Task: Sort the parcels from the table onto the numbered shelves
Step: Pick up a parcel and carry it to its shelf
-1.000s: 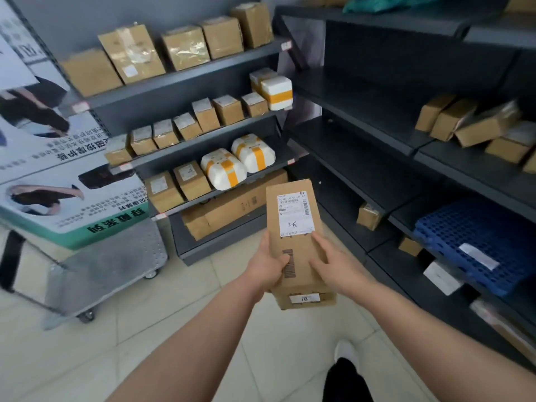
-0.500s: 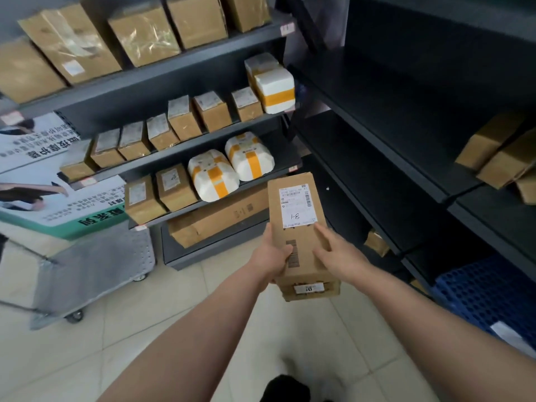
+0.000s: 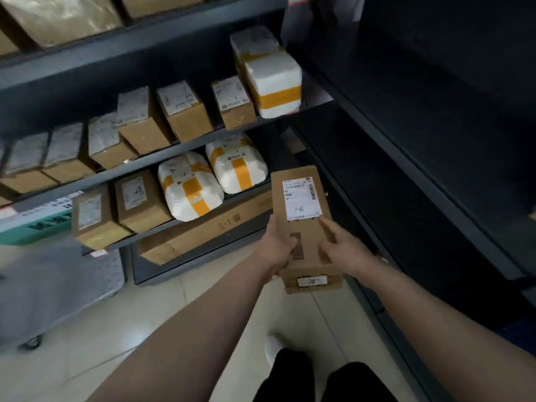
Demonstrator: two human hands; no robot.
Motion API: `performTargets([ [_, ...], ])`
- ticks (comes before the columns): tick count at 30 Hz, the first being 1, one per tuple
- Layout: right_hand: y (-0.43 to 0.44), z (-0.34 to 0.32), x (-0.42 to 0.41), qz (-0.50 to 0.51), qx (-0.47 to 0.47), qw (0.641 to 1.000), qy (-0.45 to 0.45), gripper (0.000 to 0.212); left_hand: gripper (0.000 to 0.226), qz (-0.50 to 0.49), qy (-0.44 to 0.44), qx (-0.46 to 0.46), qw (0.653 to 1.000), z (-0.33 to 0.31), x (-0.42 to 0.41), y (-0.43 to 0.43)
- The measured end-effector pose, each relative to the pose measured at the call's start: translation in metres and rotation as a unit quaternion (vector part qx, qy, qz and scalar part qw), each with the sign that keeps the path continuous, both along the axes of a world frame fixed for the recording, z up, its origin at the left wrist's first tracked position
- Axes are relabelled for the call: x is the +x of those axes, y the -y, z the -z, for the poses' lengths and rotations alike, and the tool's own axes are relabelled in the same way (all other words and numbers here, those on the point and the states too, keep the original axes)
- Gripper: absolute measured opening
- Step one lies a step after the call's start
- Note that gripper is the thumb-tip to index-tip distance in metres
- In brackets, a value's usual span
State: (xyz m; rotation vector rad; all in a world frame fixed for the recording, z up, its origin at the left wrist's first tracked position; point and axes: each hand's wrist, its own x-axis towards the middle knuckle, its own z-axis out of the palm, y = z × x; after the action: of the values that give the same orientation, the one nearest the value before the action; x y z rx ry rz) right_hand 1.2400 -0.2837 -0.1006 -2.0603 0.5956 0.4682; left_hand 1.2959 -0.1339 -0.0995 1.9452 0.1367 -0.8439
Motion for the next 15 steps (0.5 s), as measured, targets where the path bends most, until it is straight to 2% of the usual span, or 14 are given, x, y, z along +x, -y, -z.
performTargets([
  [6, 0.025, 0.041, 0.076, 0.028, 0.053, 0.998, -0.032, 0.061, 0.051, 0.006, -0.019, 0.020, 1.000, 0.045, 0.077, 0.028],
  [11, 0.055, 0.076, 0.149, 0.021, 0.075, 0.997, -0.005, 0.061, 0.073, 0.001, -0.004, 0.054, 0.999, 0.079, 0.148, 0.059],
  [15, 0.083, 0.103, 0.220, 0.007, 0.068, 0.997, 0.032, 0.060, 0.060, -0.028, 0.054, 0.047, 0.997, 0.104, 0.209, 0.084],
])
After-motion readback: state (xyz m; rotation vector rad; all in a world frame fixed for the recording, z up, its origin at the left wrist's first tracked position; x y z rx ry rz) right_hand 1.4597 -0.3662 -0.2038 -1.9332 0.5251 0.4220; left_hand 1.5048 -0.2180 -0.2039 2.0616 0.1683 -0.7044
